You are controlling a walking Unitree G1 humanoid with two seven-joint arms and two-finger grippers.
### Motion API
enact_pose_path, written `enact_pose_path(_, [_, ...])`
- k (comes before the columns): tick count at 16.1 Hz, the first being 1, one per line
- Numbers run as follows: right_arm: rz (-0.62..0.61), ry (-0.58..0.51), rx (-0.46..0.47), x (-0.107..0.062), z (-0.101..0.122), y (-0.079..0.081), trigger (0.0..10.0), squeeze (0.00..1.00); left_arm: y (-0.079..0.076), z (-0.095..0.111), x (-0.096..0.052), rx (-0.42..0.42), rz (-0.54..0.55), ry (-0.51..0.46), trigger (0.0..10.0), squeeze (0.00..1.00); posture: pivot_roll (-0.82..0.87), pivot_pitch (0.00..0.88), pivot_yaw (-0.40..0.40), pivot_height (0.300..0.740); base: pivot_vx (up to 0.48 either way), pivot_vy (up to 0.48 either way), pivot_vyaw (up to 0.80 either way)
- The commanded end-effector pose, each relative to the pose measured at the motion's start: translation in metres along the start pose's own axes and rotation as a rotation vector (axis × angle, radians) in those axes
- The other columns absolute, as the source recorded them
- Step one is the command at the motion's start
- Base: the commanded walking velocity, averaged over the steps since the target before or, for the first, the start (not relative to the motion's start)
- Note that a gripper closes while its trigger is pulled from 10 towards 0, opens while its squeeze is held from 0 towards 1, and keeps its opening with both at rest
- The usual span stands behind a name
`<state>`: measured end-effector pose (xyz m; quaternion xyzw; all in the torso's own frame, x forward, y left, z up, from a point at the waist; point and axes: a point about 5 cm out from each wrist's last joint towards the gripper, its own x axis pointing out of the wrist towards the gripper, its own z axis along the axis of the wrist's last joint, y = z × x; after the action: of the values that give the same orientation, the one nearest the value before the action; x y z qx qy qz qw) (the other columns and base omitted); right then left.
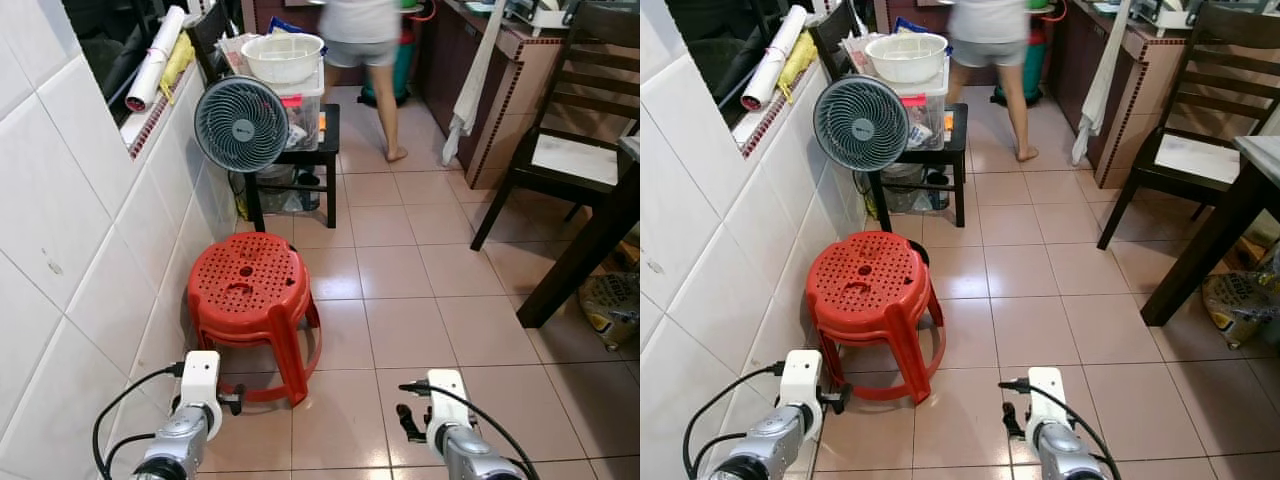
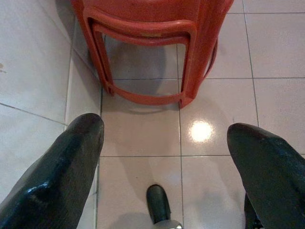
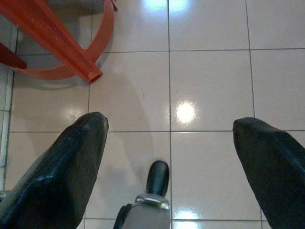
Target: Setting the table
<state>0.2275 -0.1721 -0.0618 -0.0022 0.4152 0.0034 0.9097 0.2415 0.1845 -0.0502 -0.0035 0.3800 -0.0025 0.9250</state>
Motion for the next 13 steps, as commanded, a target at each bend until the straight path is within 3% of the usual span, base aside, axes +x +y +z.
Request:
enact_pose_path(1, [0.009, -0.017, 0.000, 0.001, 0.007, 0.002, 10.0, 0.00, 0.003, 0.000, 0.000, 0.008, -0.002, -0.002, 10.0, 0.00, -0.10, 0.000, 0.022, 0.740, 0.000, 0.000, 0.00])
enact_pose_path(4, [0.010, -0.063, 0.042, 0.003, 0.022, 0.002, 10.0, 0.00, 0.007, 0.011, 0.001, 0.057, -0.006, -0.038, 10.0, 0.00, -0.09, 0.000, 0.022, 0.740, 0.000, 0.000, 0.00])
enact_pose_path(7, [0.061, -0.245, 0.099, 0.004, 0.077, 0.006, 10.0, 0.00, 0.013, 0.057, 0.002, 0.053, -0.034, -0.212, 10.0, 0.00, -0.10, 0.000, 0.023, 0.740, 0.000, 0.000, 0.00])
enact_pose_path(9, [0.091, -0.336, 0.075, 0.001, 0.102, 0.006, 10.0, 0.00, 0.013, 0.082, 0.000, 0.046, -0.073, -0.329, 10.0, 0.00, -0.10, 0.000, 0.022, 0.740, 0.000, 0.000, 0.00])
enact_pose_path(10, [0.118, -0.401, 0.055, -0.002, 0.121, 0.003, 10.0, 0.00, 0.010, 0.106, -0.004, 0.028, -0.126, -0.451, 10.0, 0.00, -0.10, 0.000, 0.024, 0.740, 0.000, 0.000, 0.00])
enact_pose_path(13, [0.173, -0.503, -0.057, -0.011, 0.150, -0.001, 10.0, 0.00, 0.012, 0.135, -0.012, 0.041, -0.184, -0.571, 10.0, 0.00, -0.10, 0.000, 0.030, 0.740, 0.000, 0.000, 0.00])
